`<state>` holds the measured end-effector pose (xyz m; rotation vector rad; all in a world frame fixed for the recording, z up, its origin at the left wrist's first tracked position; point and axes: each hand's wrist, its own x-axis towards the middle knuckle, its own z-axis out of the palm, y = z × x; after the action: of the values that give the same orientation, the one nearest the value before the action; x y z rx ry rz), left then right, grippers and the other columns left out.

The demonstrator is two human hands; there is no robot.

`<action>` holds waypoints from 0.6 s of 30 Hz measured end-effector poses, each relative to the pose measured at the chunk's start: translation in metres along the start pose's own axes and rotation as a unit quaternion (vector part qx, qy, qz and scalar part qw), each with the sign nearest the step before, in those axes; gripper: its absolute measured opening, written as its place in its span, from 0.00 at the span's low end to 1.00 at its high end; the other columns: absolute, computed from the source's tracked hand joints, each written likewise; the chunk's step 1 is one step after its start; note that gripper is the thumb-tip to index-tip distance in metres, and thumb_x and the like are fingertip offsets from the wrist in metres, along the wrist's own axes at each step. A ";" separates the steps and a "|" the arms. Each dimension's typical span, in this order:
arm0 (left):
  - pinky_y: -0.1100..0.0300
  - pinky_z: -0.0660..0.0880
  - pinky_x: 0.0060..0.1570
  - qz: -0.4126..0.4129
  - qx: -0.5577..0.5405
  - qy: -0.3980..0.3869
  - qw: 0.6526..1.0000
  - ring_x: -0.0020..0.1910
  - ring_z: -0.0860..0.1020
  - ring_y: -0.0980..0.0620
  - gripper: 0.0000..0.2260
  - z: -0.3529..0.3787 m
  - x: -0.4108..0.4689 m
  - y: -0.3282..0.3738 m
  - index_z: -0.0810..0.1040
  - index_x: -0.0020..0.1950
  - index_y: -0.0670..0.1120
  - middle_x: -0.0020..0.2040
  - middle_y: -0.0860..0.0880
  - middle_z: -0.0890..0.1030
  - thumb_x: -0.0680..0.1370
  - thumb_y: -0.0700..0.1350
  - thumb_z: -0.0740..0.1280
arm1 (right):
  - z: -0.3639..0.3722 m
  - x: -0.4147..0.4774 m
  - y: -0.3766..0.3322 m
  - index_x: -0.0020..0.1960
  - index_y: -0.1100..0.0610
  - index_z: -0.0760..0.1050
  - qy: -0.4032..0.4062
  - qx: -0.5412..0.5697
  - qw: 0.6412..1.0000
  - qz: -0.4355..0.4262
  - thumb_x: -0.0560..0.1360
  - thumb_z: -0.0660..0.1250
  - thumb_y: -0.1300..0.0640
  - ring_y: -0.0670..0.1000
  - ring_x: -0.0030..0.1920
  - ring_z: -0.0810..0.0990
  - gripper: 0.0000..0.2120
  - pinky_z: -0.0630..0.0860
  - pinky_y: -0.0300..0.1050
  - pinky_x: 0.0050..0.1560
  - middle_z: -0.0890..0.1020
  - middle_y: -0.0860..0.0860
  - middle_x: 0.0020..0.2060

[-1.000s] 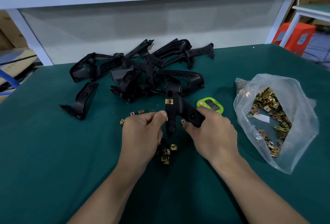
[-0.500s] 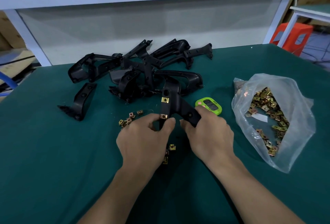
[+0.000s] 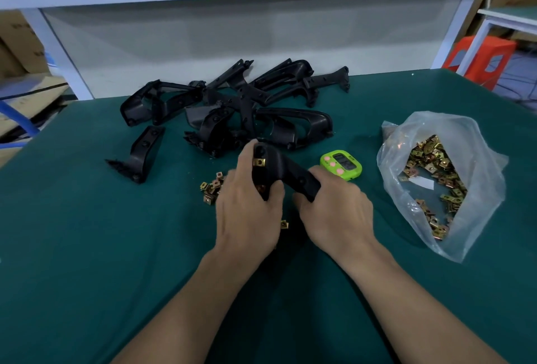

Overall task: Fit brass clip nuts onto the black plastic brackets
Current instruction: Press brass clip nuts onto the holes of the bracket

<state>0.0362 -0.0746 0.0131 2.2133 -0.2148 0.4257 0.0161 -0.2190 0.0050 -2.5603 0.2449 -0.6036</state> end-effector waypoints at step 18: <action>0.53 0.82 0.37 0.124 -0.183 -0.079 0.972 0.28 0.82 0.58 0.04 0.003 -0.013 0.129 0.77 0.43 0.49 0.30 0.52 0.81 0.76 0.43 0.63 | -0.120 -0.055 0.035 0.43 0.46 0.75 -0.033 0.196 0.974 0.107 0.66 0.73 0.52 0.44 0.27 0.73 0.09 0.66 0.35 0.24 0.79 0.44 0.29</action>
<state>-0.0137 -0.1570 0.0994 1.8606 -0.6117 0.3142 -0.0902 -0.2850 0.0599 -2.1346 0.3377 -0.4338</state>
